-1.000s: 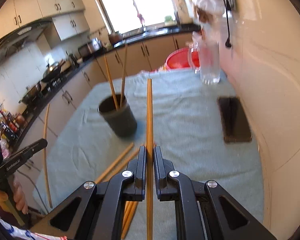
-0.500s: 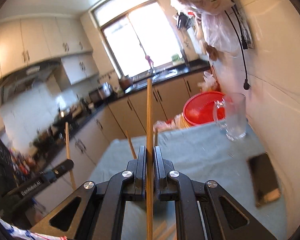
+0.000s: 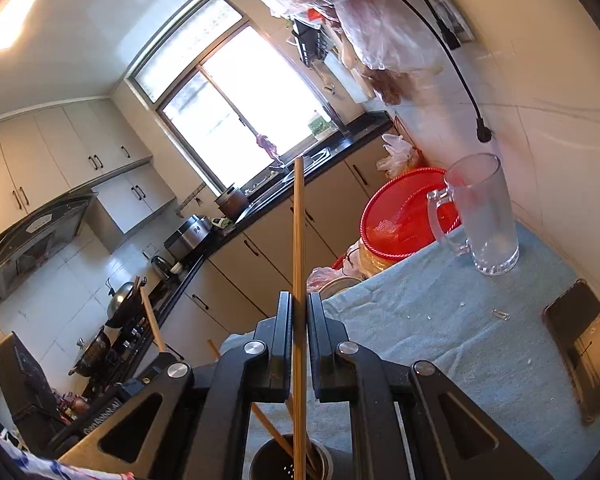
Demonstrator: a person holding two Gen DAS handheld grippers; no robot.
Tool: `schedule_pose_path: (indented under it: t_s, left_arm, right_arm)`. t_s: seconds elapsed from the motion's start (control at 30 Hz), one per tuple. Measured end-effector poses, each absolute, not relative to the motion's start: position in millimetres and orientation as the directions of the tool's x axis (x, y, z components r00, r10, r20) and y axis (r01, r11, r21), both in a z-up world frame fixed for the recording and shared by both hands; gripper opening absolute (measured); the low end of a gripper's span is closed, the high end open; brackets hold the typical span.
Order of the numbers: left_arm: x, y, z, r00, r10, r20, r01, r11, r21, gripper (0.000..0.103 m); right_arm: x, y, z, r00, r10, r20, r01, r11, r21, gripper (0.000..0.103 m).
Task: Organize utensils
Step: 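Carry the chopsticks in both grippers over the black cup and insert them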
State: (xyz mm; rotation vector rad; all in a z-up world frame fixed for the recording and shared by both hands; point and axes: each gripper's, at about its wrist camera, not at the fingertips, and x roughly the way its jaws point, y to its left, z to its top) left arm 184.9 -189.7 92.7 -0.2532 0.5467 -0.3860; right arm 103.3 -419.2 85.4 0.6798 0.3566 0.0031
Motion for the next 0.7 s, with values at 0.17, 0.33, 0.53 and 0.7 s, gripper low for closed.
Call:
schedule_pose_path:
  t_s: [0.17, 0.33, 0.53, 0.7]
  left_arm:
    - [188.1, -191.1, 76.1, 0.783, -0.393, -0.482, 0.274, 0.914, -0.300, 0.007]
    - [186.2, -189.2, 69.5, 0.787, -0.375, -0.490, 0.266, 0.923, -0.279, 0.007]
    - [182.5, -191.0, 64.0, 0.781, -0.367, -0.506, 0.271, 0.928, -0.256, 0.007]
    - [180.2, -190.6, 64.2, 0.782, -0.368, -0.503, 0.272, 0.928, -0.256, 0.007]
  right_arm:
    - [110.3, -412.5, 73.1, 0.930, 0.129, -0.345, 0.118, 0.783, 0.611, 0.007]
    - [112.8, -402.2, 64.1, 0.917, 0.142, -0.372, 0.113, 0.803, 0.585, 0.007]
    - [109.1, -398.7, 60.5, 0.913, 0.150, -0.380, 0.114, 0.801, 0.588, 0.007]
    - [107.2, -407.3, 70.6, 0.931, 0.147, -0.334, 0.112, 0.756, 0.645, 0.008]
